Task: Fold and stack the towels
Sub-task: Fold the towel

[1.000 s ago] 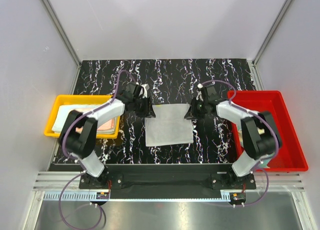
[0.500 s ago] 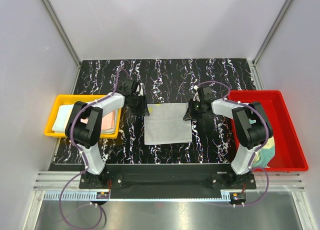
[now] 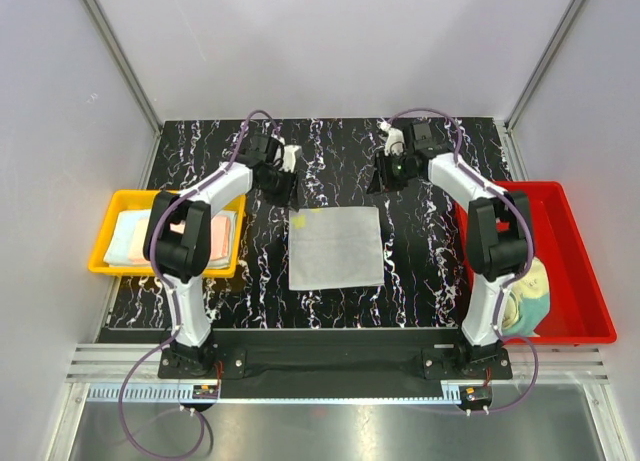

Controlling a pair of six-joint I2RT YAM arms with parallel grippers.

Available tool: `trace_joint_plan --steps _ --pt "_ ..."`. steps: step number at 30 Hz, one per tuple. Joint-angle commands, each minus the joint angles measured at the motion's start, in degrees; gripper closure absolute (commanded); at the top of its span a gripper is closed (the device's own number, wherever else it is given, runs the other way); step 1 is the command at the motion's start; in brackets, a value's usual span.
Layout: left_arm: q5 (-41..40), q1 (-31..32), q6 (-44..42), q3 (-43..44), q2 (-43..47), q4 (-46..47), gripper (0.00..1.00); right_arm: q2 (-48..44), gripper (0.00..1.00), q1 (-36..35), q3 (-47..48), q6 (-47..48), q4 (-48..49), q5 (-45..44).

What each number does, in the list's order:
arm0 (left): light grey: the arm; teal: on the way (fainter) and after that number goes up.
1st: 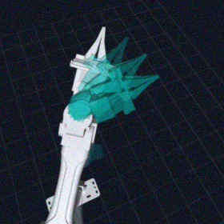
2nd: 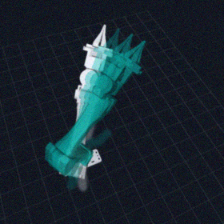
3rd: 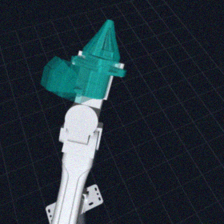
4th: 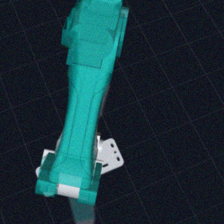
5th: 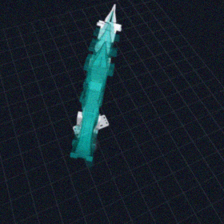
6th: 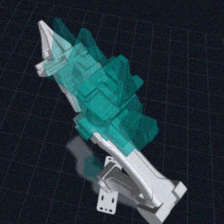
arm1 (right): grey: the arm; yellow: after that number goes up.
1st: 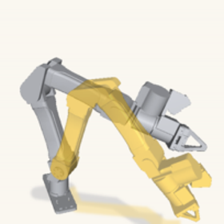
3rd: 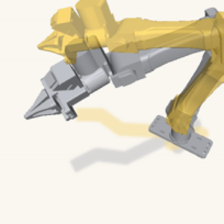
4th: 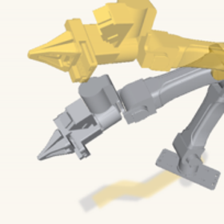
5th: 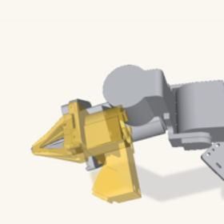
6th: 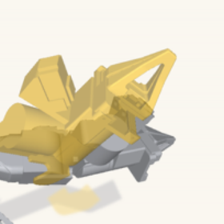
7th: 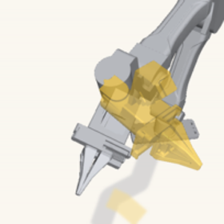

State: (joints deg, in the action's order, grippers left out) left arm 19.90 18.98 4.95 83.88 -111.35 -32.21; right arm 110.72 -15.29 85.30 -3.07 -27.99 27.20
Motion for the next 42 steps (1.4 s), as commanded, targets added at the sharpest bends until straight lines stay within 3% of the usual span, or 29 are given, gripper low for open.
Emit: trace_joint_plan --steps 1,4,16,22,25,32,37,42 --pt "8.74 -0.7 -7.06 1.81 -2.2 -3.04 0.67 5.99 0.71 2.54 5.92 7.11 -8.13 8.99" --pt "10.51 -0.7 -7.5 1.38 -3.43 -2.07 0.67 8.98 0.72 2.81 7.34 9.31 -10.33 10.94" --pt "3.04 -1.14 -5.21 3.13 -8.18 -1.01 0.65 14.7 0.72 6.41 9.18 10.97 -8.66 8.22" --pt "6.1 -1.14 -3.82 4.72 -8.18 -1.99 0.64 14.79 0.73 6.41 11.38 11.25 -12.16 7.17" --pt "10.41 -0.7 -1.79 3.67 -5.99 0.03 0.63 13.21 0.75 6.5 12.7 9.24 -13.93 7.25" --pt "9.46 -0.61 0.85 4.27 -3.61 1.18 0.63 9.43 0.91 6.15 10.16 3.25 -10.51 15.24" --pt "7.61 -0.7 0.76 5.16 -6.42 1.09 0.63 11.88 0.94 4.83 7.61 -0.44 -5.52 19.82" --pt "4.11 -1.14 0.67 5.16 -8.62 1.62 0.63 15.84 0.94 4.92 8.57 1.48 -5.14 15.8"
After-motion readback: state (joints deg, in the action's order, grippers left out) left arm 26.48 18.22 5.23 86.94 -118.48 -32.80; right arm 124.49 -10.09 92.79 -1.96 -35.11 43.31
